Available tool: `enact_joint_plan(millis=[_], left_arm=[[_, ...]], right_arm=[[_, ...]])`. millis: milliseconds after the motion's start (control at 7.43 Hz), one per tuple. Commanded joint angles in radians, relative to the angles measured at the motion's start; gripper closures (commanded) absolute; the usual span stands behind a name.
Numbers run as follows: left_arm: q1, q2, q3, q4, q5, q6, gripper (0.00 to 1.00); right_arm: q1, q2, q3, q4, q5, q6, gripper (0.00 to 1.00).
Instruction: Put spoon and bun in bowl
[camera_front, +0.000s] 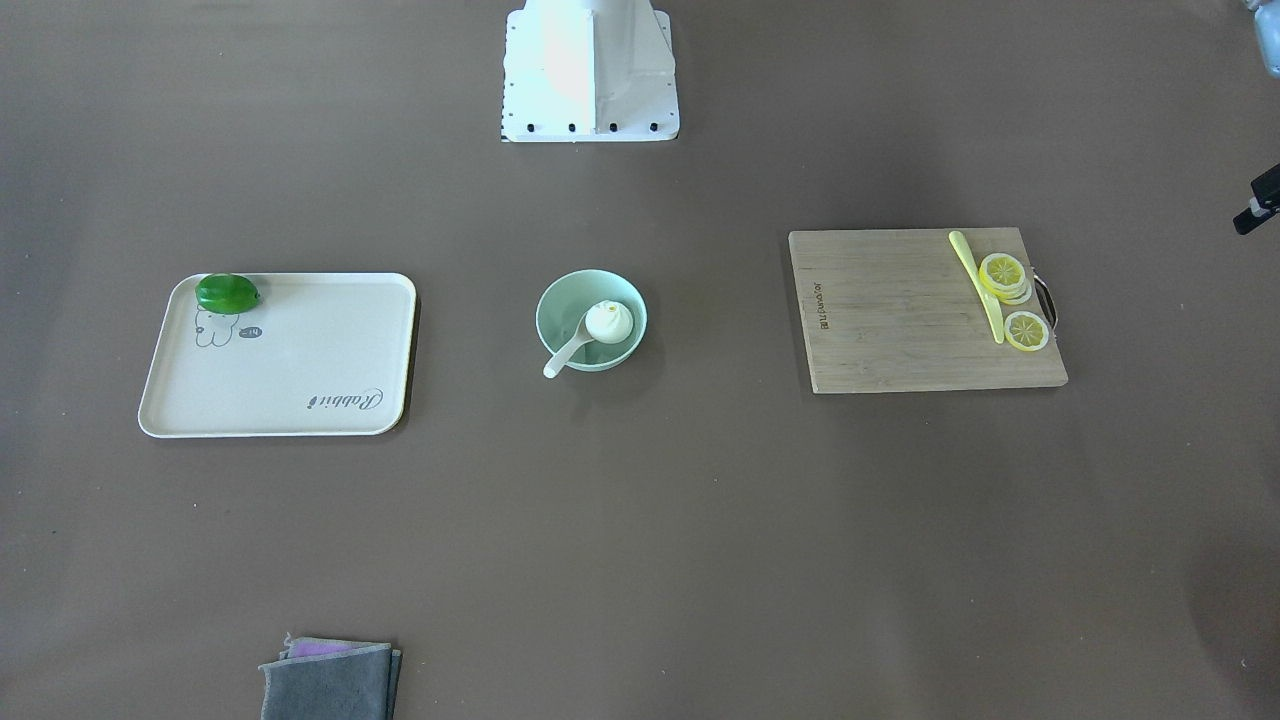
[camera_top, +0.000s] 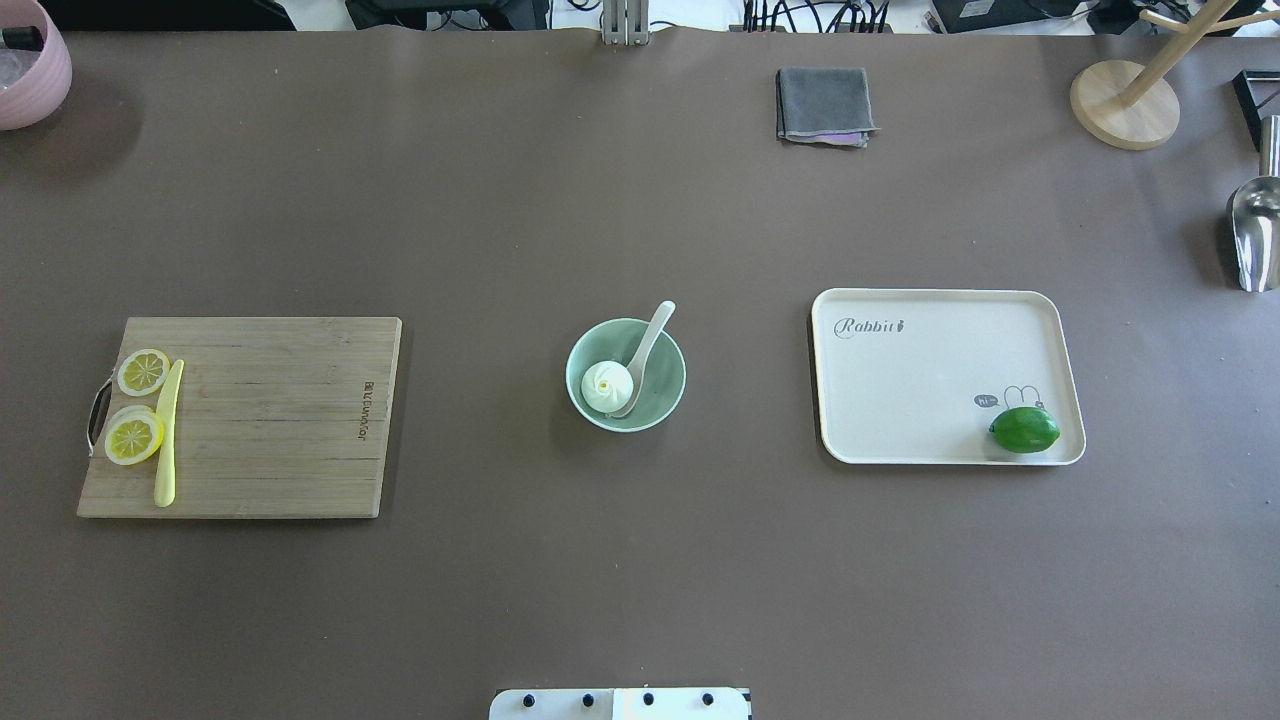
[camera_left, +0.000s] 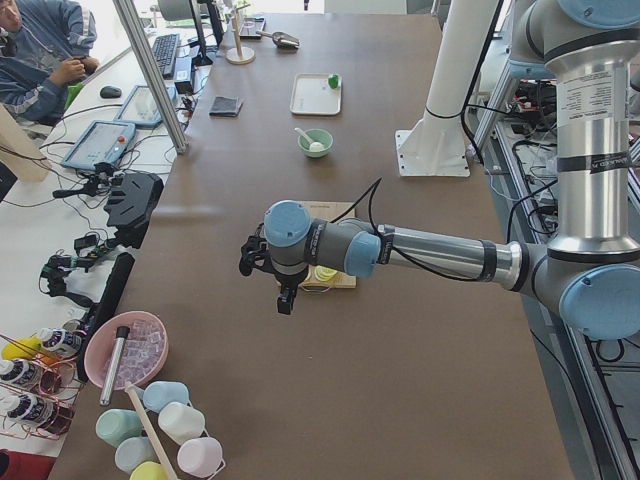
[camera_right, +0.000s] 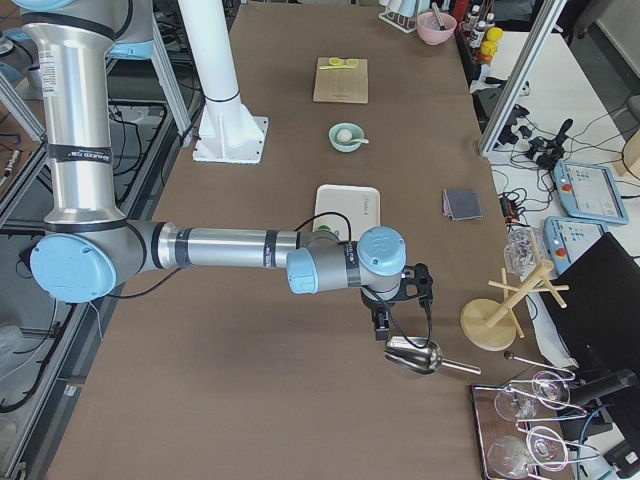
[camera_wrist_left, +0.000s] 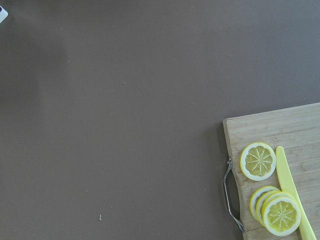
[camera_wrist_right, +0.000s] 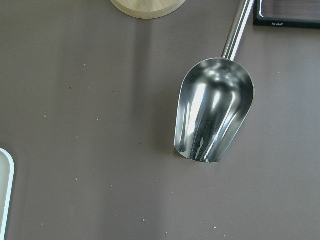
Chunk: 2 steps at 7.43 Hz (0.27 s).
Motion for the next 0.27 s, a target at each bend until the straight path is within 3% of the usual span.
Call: enact_joint_plan(millis=[0, 135], left_arm=[[0.0, 0.0, -0.001, 0.0, 0.0, 0.0, 0.02], [0.0, 0.0, -0.001, 0.0, 0.005, 0.0, 0.02]], right_arm=[[0.0, -0.001, 0.0, 0.0, 0.0, 0.0, 0.0], [0.0, 0.002, -0.001, 0.0, 0.0, 0.0, 0.0]])
